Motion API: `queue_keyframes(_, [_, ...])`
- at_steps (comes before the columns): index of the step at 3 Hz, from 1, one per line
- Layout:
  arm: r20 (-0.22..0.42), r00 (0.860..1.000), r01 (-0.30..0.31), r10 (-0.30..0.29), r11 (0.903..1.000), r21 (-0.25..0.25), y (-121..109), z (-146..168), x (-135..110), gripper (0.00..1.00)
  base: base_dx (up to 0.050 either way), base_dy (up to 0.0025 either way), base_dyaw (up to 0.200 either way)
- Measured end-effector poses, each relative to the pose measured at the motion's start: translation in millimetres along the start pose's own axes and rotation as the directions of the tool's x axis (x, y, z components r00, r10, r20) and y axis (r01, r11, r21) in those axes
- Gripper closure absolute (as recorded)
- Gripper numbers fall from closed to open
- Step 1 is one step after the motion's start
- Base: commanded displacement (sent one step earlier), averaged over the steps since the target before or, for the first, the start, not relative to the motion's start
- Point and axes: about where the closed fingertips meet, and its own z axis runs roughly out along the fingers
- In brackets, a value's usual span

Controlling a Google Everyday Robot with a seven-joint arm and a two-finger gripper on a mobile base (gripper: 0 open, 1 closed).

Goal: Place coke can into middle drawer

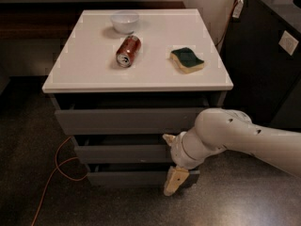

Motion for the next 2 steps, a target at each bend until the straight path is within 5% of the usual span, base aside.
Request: queue_keyframes(2, [0.014,0.999,0.043,-0.043,0.9979,-0.048,-1,51,9,0.0,0.0,0.0,0.0])
